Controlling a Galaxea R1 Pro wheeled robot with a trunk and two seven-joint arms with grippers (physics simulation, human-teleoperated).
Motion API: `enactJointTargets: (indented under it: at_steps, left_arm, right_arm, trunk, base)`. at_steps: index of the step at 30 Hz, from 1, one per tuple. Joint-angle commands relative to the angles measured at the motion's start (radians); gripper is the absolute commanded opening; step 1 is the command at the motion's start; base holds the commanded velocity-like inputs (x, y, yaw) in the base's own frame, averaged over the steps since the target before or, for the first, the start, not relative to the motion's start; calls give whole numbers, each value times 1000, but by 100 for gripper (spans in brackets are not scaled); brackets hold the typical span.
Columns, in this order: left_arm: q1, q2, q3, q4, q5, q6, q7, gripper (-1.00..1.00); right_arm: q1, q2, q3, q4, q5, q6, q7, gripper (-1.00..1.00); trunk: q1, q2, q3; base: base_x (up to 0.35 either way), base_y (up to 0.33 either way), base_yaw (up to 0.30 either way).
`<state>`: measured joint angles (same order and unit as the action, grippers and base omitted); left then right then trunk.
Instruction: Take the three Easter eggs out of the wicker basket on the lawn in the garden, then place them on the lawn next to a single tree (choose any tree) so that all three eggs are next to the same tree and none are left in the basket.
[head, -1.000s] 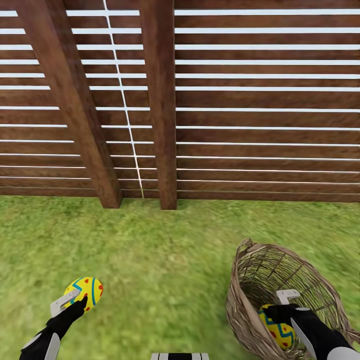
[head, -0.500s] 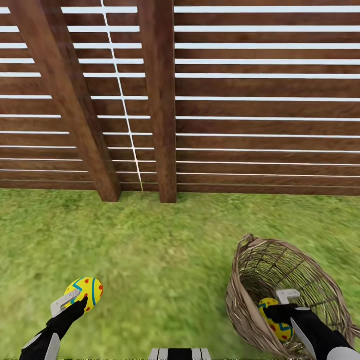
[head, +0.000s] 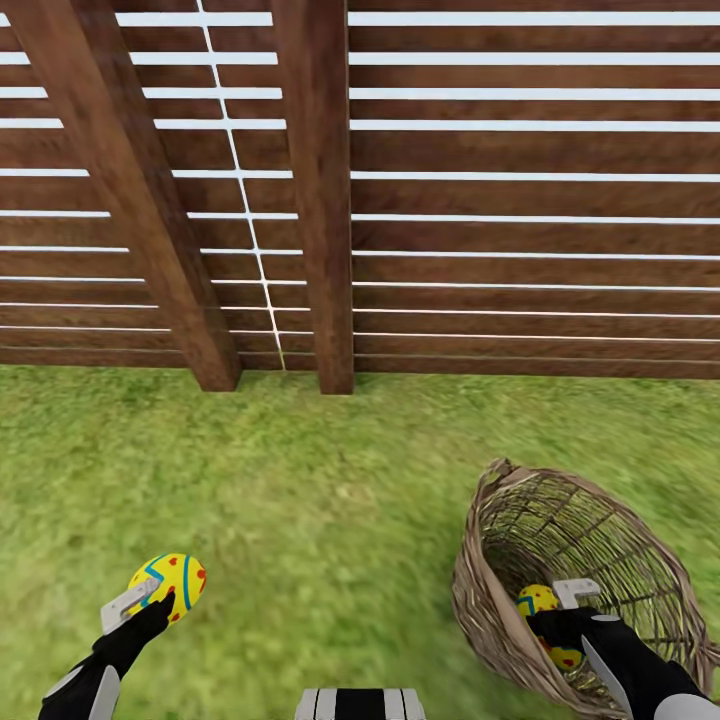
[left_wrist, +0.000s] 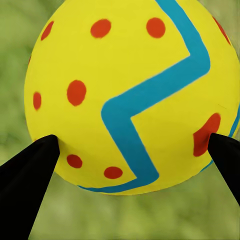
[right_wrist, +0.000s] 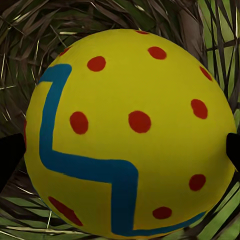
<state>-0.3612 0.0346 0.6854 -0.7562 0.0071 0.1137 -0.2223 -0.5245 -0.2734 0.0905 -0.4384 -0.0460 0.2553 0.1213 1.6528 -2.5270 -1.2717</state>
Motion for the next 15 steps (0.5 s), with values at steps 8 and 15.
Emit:
enactJointTargets:
  at_steps: [8, 15]
  left_arm:
    - [-1, -2, 5, 0, 1, 8, -8, -100]
    - [-1, -2, 5, 0, 1, 8, -8, -100]
  right_arm:
    - [0, -1, 6, -2, -4, 5, 0, -100]
    - [0, 0, 7, -2, -5, 5, 0, -100]
  trunk:
    - [0, 0, -1]
    - [0, 0, -1]
  base:
    - [0, 0, 0]
    - [0, 0, 0]
